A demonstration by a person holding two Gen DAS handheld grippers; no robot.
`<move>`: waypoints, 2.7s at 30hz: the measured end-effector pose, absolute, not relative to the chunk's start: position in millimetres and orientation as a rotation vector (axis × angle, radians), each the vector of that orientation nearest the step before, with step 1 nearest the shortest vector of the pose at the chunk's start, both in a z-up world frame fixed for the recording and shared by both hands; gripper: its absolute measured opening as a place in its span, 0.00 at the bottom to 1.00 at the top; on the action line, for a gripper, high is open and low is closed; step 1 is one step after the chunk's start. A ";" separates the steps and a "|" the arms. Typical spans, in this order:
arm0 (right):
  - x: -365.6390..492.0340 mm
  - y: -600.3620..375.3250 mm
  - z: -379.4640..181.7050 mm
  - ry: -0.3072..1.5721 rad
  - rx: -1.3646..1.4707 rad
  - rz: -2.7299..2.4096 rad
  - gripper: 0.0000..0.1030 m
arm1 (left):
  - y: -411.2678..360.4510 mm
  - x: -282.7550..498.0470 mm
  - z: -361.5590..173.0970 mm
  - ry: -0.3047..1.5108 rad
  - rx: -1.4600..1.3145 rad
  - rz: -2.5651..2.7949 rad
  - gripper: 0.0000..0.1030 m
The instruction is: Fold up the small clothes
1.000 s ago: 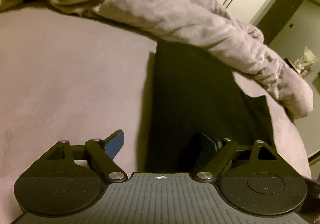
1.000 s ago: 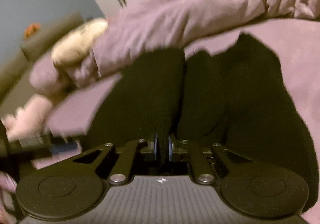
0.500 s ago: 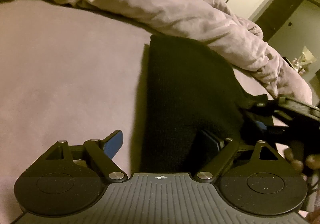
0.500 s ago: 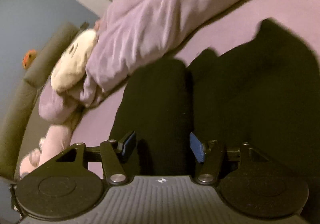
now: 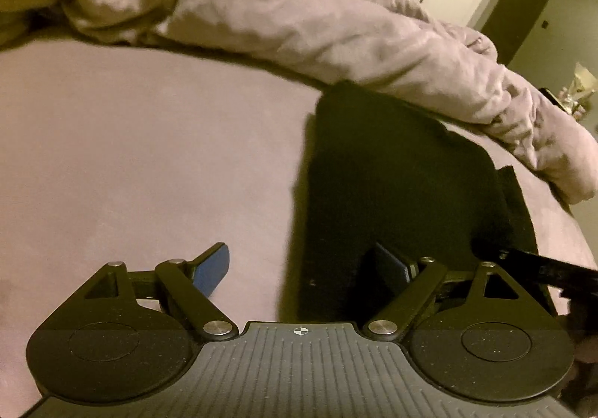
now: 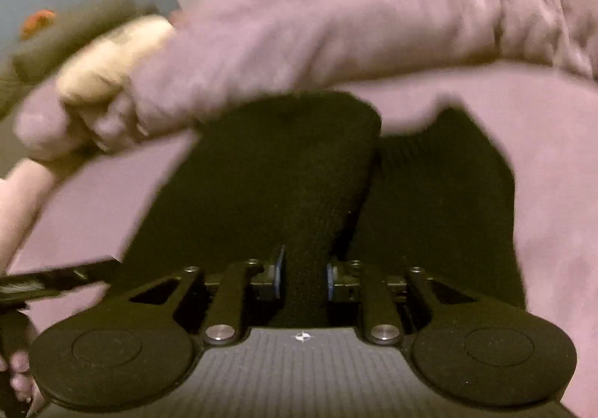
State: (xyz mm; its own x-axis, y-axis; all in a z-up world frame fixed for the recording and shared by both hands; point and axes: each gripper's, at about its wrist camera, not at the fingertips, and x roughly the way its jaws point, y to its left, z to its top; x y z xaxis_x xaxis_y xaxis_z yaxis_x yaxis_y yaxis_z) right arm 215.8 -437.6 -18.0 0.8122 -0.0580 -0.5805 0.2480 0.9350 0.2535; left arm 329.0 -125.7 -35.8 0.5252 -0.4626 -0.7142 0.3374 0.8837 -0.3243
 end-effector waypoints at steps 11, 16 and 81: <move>198.6 -481.3 -4.5 0.562 0.542 -0.105 0.68 | -125.8 322.7 -34.8 0.879 -0.142 -0.459 0.86; 209.5 -482.1 -18.5 0.539 0.660 0.024 0.69 | -125.5 324.2 -34.5 0.886 -0.145 -0.464 0.86; 122.0 -407.0 -38.5 0.524 0.063 -0.405 0.41 | -184.3 263.0 -34.3 1.019 0.000 -0.586 0.95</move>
